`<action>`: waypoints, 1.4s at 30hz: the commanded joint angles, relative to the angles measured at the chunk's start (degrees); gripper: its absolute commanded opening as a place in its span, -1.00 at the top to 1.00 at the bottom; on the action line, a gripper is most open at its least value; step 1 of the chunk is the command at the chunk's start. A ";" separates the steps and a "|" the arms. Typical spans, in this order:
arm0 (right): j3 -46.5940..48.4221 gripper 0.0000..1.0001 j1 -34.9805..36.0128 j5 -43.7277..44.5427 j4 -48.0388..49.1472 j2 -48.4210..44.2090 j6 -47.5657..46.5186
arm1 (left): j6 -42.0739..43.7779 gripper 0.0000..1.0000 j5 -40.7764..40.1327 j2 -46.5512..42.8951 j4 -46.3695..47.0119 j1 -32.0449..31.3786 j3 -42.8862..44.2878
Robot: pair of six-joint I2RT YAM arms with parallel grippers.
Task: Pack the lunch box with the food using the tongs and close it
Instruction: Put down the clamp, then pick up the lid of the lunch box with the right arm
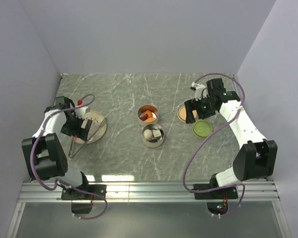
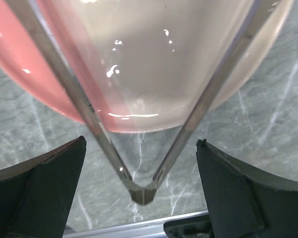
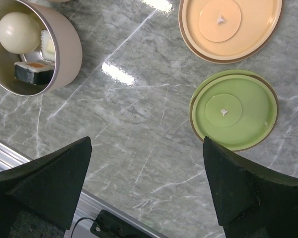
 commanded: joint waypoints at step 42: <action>3.98 -0.02 -9.37 18.77 6.99 17.32 -17.55 | -22.89 -0.89 32.51 -13.33 8.33 -21.12 17.28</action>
